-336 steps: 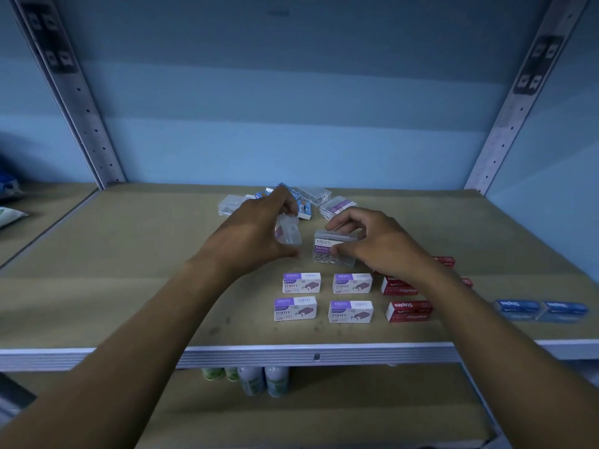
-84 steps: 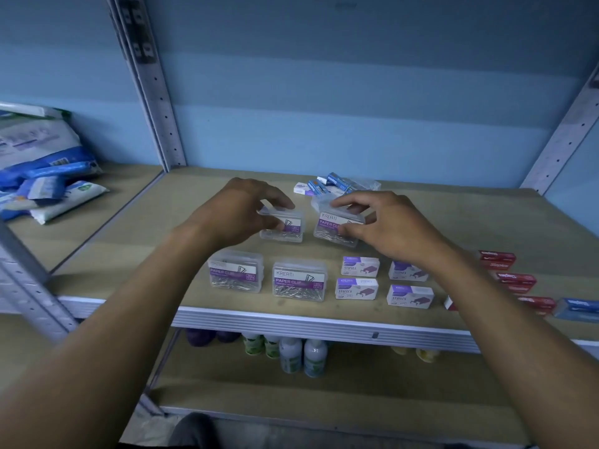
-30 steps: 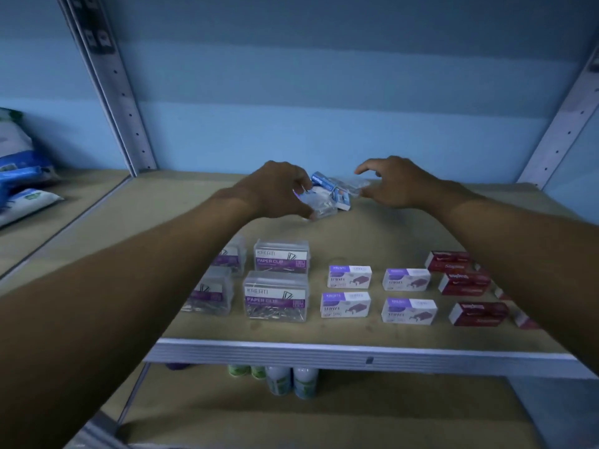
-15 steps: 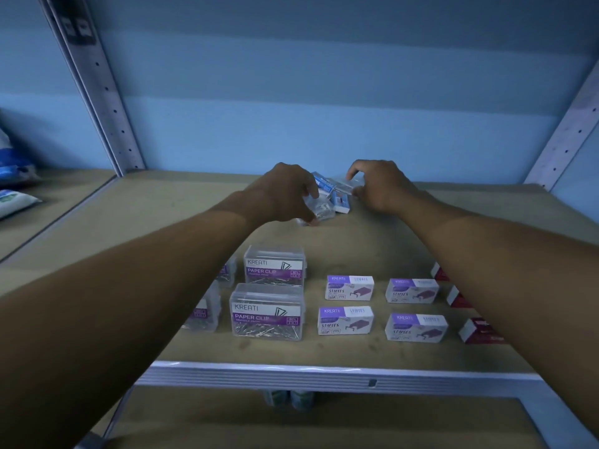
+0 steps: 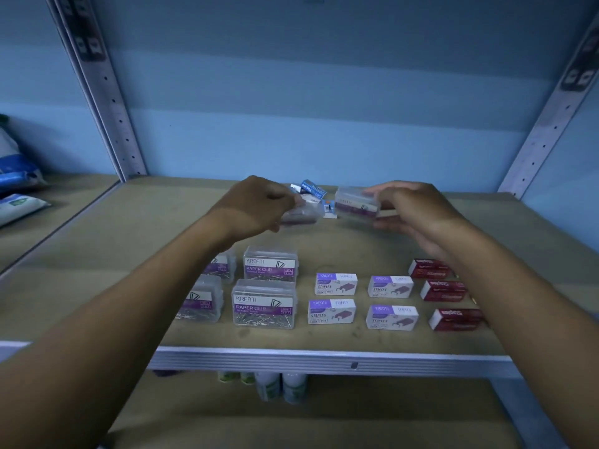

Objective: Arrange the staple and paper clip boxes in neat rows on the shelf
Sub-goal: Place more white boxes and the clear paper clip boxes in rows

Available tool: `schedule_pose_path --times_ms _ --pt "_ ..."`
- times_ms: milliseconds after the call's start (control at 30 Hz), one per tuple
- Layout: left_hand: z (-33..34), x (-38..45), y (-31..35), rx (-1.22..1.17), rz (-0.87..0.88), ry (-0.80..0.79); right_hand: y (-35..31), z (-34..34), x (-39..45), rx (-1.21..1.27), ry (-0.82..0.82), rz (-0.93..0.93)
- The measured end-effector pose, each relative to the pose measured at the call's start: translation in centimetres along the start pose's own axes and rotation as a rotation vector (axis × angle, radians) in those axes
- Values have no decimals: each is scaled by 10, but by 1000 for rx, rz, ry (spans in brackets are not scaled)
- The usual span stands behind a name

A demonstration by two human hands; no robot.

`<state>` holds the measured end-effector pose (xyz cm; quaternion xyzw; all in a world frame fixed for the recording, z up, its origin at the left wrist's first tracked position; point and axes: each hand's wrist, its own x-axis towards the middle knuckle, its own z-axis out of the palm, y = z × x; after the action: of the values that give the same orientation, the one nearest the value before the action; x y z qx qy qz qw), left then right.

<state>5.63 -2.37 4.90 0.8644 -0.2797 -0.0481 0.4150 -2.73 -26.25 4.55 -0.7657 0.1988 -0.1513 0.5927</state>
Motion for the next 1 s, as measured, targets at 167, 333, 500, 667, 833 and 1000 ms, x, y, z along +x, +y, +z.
schedule_pose_path --times_ms 167,333,500,667,833,1000 --pt "1 -19 -3 -6 -98 -20 -1 -3 -27 30 -130 82" --pt "-3 -16 0 57 -150 -14 -1 -5 -34 23 -150 119" --pt "-4 -9 -4 163 -141 -67 5 1 -30 -67 -157 144" --pt "-1 -3 -8 300 -113 -105 12 5 -26 -249 -115 105" --pt "1 -1 -5 333 -86 -118 8 4 -24 -326 -101 53" --pt "6 5 0 362 -52 -144 -2 0 -33 -502 -220 -123"
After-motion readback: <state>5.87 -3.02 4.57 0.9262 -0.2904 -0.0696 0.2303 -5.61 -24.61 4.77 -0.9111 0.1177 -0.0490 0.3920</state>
